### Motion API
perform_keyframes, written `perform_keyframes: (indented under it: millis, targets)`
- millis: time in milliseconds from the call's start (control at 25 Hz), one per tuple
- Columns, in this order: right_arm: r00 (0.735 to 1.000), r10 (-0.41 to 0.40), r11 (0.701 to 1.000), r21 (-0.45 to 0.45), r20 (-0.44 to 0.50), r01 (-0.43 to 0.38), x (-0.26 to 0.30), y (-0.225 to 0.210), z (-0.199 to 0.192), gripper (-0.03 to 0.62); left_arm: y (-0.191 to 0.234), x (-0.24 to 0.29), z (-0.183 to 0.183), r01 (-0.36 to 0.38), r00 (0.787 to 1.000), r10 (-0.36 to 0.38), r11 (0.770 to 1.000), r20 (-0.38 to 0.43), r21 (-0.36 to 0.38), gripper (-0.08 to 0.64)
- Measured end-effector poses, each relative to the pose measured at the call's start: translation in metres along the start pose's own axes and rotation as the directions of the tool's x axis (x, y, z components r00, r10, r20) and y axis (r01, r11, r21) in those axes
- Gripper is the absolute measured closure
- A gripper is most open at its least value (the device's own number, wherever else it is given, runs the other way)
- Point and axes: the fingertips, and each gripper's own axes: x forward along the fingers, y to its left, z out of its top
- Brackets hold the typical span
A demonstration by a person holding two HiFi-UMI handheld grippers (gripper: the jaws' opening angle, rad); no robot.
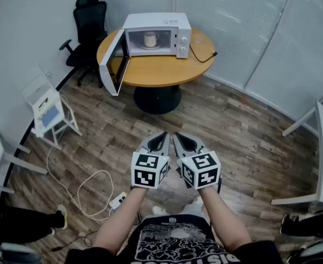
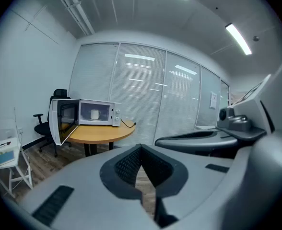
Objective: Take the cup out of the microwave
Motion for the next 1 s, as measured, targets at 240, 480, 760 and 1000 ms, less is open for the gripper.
perform_keyframes:
  millis: [240, 480, 760, 1000]
  targets:
    - [1.0, -0.01, 1.0, 0.018, 0.0, 0.01, 0.015, 0.015, -0.001, 0.577, 0.015, -0.007, -0.003, 0.018, 1.0, -0.018, 1.0, -0.005, 0.003, 0.551]
    - [1.0, -0.026, 1.0, 0.011, -0.001, 0.026, 0.031, 0.029, 0.001, 0.577, 0.038, -0.012, -0.004, 0.025, 1.0, -0.025, 1.0, -0.001, 0.002, 0.551]
    - [0.999, -0.034, 0.999, 0.025, -0.007, 0.034, 0.045, 0.022, 0.004, 0.577, 0.055, -0.003, -0.002, 0.019, 1.0, -0.019, 1.0, -0.011, -0.004, 0.551]
    - [1.0, 0.007, 0.999, 0.037, -0.011, -0.007, 0.073, 0.011, 0.008, 0.577, 0.072, 0.018, 0.004, -0.018, 1.0, 0.017, 1.0, -0.022, -0.009, 0.551]
